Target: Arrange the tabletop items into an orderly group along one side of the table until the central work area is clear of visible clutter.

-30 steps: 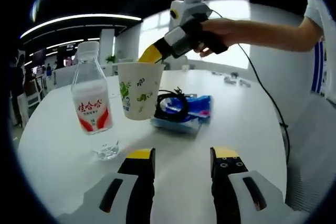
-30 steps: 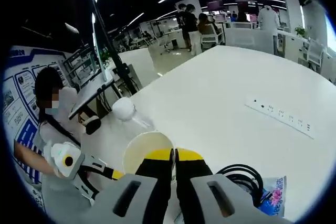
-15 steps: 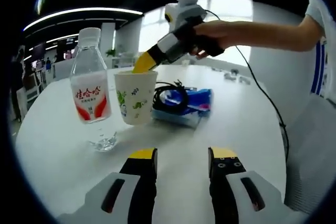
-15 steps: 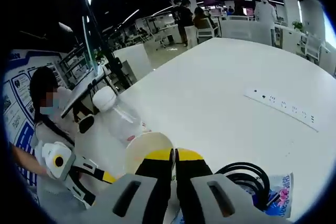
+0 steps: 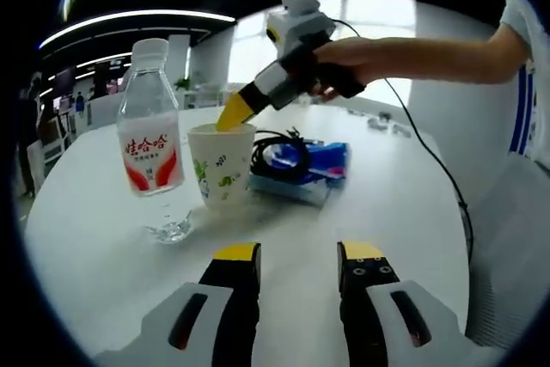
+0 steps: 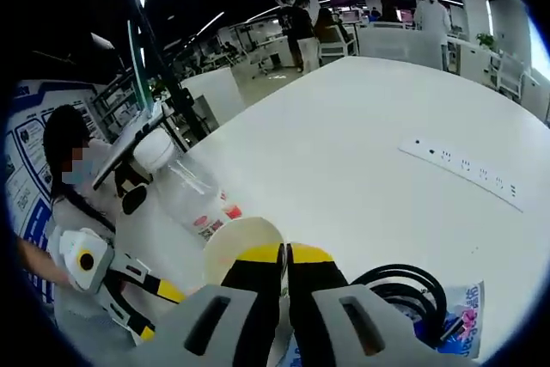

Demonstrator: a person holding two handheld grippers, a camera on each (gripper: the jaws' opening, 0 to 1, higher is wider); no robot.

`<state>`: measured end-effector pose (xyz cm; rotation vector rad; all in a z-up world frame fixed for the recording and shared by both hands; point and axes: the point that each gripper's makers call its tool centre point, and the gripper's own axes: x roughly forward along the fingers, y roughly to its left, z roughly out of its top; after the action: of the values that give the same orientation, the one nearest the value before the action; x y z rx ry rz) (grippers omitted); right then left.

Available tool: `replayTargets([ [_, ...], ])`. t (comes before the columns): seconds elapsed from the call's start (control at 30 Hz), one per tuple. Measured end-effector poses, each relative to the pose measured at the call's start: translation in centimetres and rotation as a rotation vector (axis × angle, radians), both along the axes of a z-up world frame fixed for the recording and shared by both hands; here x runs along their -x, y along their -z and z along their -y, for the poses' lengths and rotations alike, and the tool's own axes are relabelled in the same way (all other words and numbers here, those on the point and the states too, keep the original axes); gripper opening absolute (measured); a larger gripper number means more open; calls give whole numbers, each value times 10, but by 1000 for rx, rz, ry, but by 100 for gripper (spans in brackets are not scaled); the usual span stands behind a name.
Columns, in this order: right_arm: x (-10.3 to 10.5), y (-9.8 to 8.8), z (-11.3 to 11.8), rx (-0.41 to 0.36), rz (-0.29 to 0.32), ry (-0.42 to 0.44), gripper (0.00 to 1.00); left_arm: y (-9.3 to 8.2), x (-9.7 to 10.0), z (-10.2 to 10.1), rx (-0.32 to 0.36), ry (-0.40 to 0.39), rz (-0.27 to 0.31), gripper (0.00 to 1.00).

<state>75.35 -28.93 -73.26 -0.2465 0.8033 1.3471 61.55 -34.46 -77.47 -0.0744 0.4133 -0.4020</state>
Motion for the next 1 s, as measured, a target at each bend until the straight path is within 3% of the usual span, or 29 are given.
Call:
replayTargets([
  [0.1,3,2,0,8,41,-12,0,2,1,0,-9,6,-7,31],
  [0.83,0,9,4,17,40,2,0,2,2,0,-6,5,-11,30],
  [1.0,0,10,4,33,73,-19,0,4,3,0,-9,7,-19,30],
])
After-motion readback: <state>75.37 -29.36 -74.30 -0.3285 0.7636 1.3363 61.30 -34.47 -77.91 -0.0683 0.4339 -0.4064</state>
